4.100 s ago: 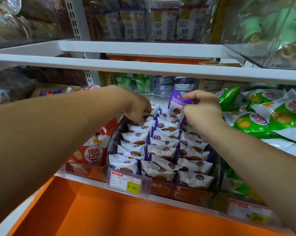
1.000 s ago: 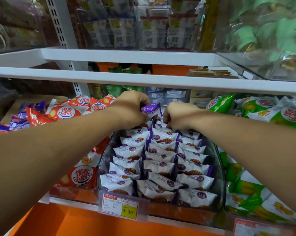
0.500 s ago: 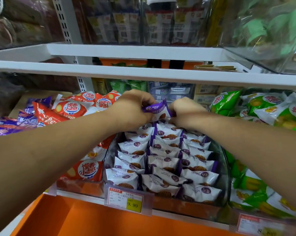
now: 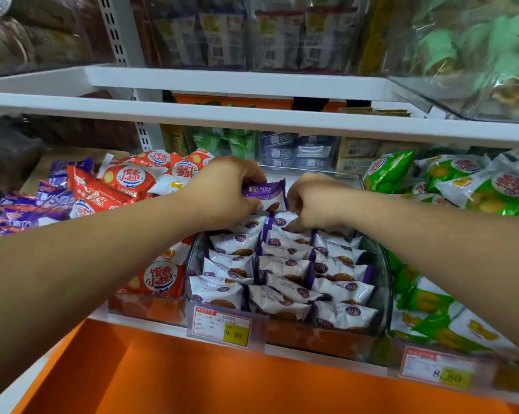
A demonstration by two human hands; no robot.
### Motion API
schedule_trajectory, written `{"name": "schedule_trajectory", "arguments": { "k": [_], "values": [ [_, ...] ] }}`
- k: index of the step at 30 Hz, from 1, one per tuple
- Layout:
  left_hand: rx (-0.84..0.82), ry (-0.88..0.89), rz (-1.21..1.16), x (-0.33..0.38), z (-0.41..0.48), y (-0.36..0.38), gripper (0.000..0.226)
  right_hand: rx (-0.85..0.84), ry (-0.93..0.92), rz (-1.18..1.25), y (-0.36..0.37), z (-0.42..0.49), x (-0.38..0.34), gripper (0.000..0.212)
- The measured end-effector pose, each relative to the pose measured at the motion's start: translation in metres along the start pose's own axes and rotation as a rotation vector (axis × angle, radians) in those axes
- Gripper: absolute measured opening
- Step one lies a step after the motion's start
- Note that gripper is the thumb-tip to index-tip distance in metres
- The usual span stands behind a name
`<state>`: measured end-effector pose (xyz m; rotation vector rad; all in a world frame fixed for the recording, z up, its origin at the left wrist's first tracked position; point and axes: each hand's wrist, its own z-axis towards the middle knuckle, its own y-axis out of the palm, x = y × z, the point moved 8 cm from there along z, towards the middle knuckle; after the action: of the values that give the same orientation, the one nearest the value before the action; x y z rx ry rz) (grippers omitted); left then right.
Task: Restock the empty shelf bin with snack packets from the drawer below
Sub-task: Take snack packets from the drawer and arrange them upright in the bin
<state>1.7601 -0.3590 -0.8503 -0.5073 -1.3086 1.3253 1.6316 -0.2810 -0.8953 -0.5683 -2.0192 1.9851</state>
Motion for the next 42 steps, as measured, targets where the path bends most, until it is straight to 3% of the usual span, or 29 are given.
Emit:
{"name": "schedule_trajectory", "arguments": {
  "k": [9, 11, 14, 20, 22, 28, 34, 39, 42],
  "values": [
    [0.075, -0.006, -0.05, 0.01, -0.021, -0.011, 0.025, 0.079, 0.083, 0.117, -0.022, -0.027, 0.009, 0.018],
    [0.115, -0.008, -0.046, 0.011, -0.024, -0.017, 0.025, 0.034, 0.078, 0.182, -0.016, -0.031, 0.006, 0.016],
    [0.143, -0.024, -0.055, 0.014, -0.035, -0.021, 0.021, -0.023, 0.075, 0.188, 0.002, -0.038, -0.005, 0.02],
    [0.084, -0.025, -0.028, 0.018, -0.054, -0.012, 0.02, 0.066, 0.096, 0.104, -0.002, -0.042, -0.013, 0.022],
    [0.085, -0.025, -0.014, 0.018, -0.058, -0.013, 0.02, 0.102, 0.04, 0.114, -0.01, -0.049, -0.023, 0.034],
    [0.129, -0.071, -0.087, 0.014, -0.078, -0.015, 0.022, -0.105, -0.006, 0.284, 0.005, -0.084, -0.039, 0.035],
    [0.162, -0.092, -0.153, 0.021, -0.096, -0.006, 0.023, -0.025, -0.055, 0.199, 0.007, -0.093, -0.04, 0.026],
    [0.198, -0.132, -0.21, 0.018, -0.107, -0.008, 0.025, 0.168, -0.082, 0.139, -0.006, -0.102, -0.04, 0.026],
    [0.21, -0.122, -0.229, 0.019, -0.115, -0.008, 0.021, 0.075, -0.131, 0.28, -0.006, -0.111, -0.046, 0.021]
  ]
}}
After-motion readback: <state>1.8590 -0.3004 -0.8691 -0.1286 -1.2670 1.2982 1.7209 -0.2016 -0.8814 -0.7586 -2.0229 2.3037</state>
